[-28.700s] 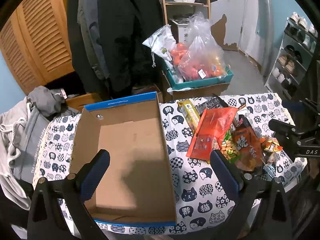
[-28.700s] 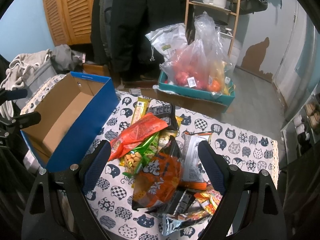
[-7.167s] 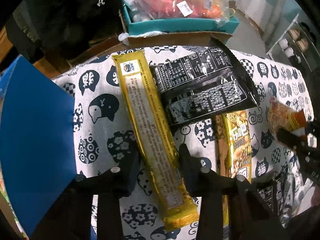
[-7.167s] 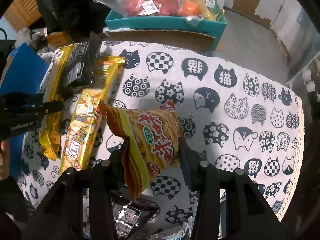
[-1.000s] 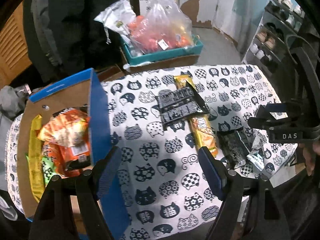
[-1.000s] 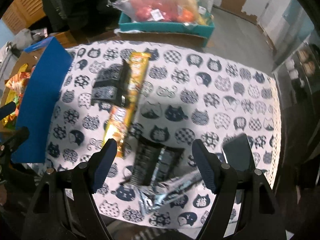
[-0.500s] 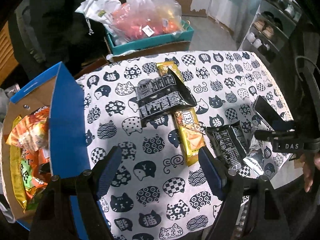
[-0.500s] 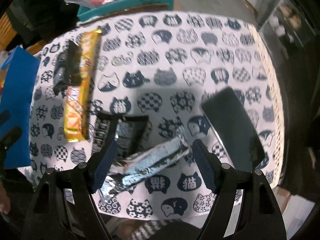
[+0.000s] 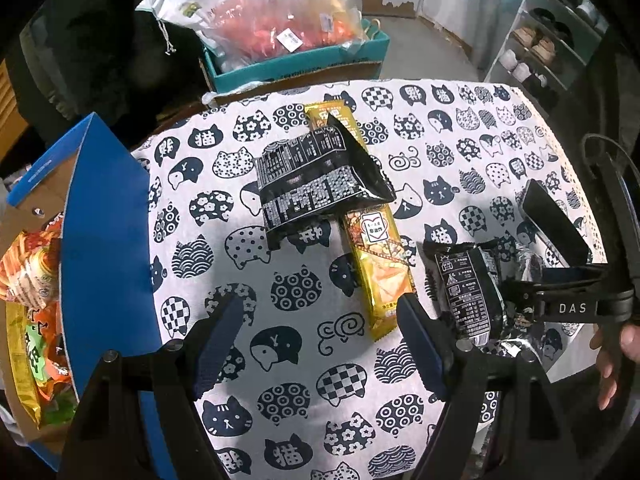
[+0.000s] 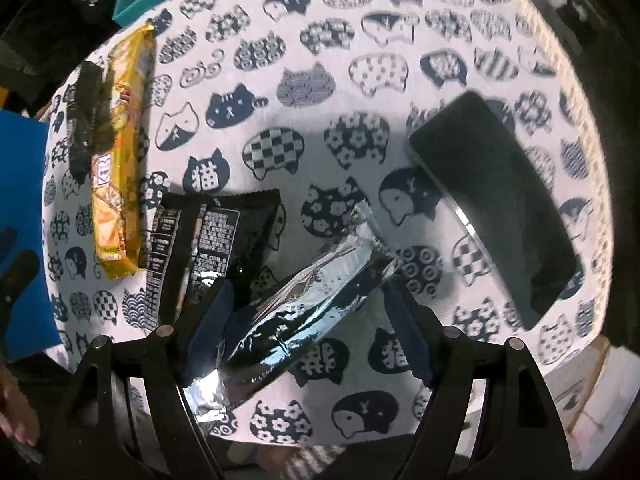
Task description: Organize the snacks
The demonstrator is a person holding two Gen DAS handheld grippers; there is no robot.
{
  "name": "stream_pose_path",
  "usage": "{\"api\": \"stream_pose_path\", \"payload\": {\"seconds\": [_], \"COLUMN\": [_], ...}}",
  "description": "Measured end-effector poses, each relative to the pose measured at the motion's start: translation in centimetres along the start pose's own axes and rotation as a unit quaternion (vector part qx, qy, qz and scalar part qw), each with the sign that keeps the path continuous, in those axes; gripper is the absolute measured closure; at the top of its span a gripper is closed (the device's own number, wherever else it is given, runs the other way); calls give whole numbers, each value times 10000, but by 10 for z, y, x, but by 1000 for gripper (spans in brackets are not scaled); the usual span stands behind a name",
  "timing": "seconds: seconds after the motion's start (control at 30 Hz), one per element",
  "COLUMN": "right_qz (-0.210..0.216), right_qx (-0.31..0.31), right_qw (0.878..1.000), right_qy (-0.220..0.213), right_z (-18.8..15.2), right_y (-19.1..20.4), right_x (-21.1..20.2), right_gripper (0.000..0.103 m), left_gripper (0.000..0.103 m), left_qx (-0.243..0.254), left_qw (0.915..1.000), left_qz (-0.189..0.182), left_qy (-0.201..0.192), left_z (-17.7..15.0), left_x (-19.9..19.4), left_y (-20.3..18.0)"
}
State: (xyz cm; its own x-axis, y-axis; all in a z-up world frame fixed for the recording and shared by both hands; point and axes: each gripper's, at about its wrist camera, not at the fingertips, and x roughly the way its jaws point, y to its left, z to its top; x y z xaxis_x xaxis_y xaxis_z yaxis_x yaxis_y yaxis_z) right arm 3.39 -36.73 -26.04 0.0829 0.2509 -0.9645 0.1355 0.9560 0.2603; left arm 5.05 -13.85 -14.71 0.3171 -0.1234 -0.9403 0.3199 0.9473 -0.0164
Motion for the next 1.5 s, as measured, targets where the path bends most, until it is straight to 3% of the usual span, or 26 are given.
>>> {"api": "stream_pose_path", "payload": {"seconds": [0.13, 0.3, 0.43, 0.6, 0.8, 1.07, 1.17, 1.5], "right_qz": [122, 156, 71, -213, -492, -175, -29, -114], "right_qx": [-54, -485, -859, -1295, -1565, -1214, -1058, -1219], "right_qw": [9999, 9987, 9961, 9902, 9832, 9885, 9908, 9887], "right_qy": [-27, -69, -196, -475, -797, -882, -844, -866], "right_z": [2, 9, 12, 22, 49, 72, 68, 60], "right_y": [1, 17, 34, 49, 56, 38, 30, 49], "right_x": [6, 14, 19, 22, 22, 22, 17, 28], "right_gripper": [30, 64, 69, 70, 70, 70, 62, 56], "left_gripper": [23, 23, 23, 23, 23, 23, 23, 23], "left_qx": [-37, -109, -137, -174, -443, -472, -462, -520], "left_qw": [10000, 9998, 9997, 9996, 9981, 9971, 9966, 9947], "left_qz": [-2, -23, 1, 88, -119, -234, -273, -117], "left_qy": [79, 161, 201, 187, 406, 544, 632, 883], "left_z": [1, 5, 12, 21, 25, 36, 41, 52], "left_x": [7, 15, 21, 27, 41, 56, 65, 96], "left_y": [2, 2, 3, 7, 10, -7, -17, -28]}}
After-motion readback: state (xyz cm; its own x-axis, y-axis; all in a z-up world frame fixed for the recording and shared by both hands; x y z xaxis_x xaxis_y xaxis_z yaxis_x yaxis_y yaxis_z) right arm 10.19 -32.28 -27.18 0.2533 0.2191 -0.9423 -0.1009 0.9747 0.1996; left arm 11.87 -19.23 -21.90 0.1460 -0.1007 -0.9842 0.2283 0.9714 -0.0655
